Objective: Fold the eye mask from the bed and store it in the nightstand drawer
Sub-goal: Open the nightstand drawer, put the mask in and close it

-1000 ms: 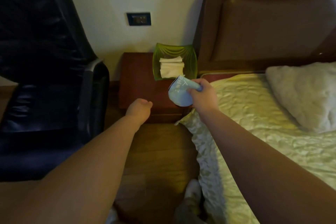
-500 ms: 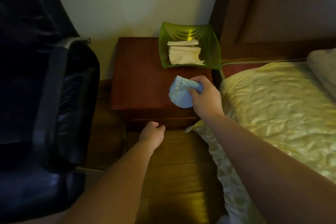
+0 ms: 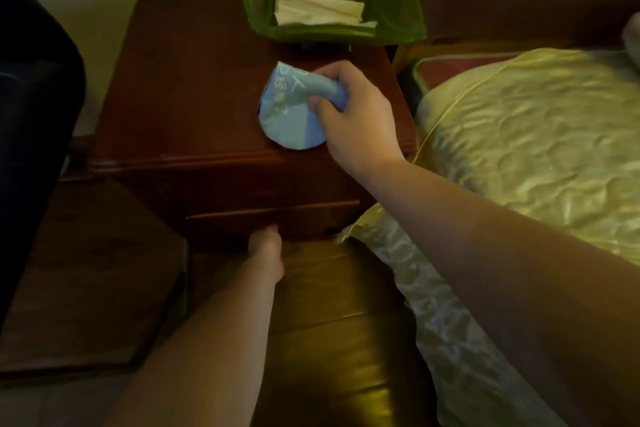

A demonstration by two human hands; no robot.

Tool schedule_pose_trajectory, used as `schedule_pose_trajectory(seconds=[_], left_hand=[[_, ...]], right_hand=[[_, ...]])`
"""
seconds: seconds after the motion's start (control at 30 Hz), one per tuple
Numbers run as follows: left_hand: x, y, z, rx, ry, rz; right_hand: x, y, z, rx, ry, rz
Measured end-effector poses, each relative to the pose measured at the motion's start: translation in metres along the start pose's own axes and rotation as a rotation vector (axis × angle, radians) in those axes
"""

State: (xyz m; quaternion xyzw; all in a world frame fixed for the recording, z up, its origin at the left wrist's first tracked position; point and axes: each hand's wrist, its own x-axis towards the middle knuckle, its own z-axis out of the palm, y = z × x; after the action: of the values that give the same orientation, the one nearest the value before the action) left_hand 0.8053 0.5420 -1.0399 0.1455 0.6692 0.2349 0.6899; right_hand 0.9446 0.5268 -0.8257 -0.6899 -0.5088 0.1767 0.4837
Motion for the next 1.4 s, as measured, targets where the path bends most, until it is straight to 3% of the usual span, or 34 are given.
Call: schedule_pose_trajectory(seconds=[0.17, 0.37, 0.7, 1.0, 1.1, 1.17, 1.23, 1.27, 1.33, 1.4], left_hand=[[0.024, -0.001, 0.007, -0.281, -0.115, 0.001], [0.024, 0.003, 0.023, -0.387, -0.064, -0.021], [0.028, -0.007, 0.023, -0.38, -0.044, -0.003], [0.014, -0.06, 0.002, -0.345, 0.11, -0.012], [0.006, -0.087, -0.013, -0.214, 0.162, -0.013], [-0.003, -0.099, -0.028, 0.266, 0.205, 0.017], [-0.019, -0.105, -0.04, 0.938, 0.039, 0.036], [-0.028, -0.103, -0.043, 1.116, -0.141, -0.022], [-0.046, -0.085, -0.043, 1.162, -0.511, -0.221], [-0.056, -0.053, -0.038, 1.092, -0.716, -0.189]], right_hand=[[0.004, 0.006, 0.006, -0.01, 0.027, -0.068], [0.004, 0.012, 0.008, -0.045, 0.053, -0.099], [-0.002, 0.015, 0.009, -0.012, 0.065, -0.081], [-0.002, 0.019, 0.01, -0.002, 0.078, -0.078], [-0.003, 0.017, 0.009, -0.003, 0.087, -0.07], [-0.004, 0.016, 0.009, 0.009, 0.084, -0.054], [-0.005, 0.015, 0.009, 0.016, 0.084, -0.039], [-0.006, 0.013, 0.008, 0.018, 0.087, -0.032], [-0.01, 0.009, 0.007, 0.027, 0.097, -0.021], [-0.016, 0.004, 0.007, 0.04, 0.108, -0.024]])
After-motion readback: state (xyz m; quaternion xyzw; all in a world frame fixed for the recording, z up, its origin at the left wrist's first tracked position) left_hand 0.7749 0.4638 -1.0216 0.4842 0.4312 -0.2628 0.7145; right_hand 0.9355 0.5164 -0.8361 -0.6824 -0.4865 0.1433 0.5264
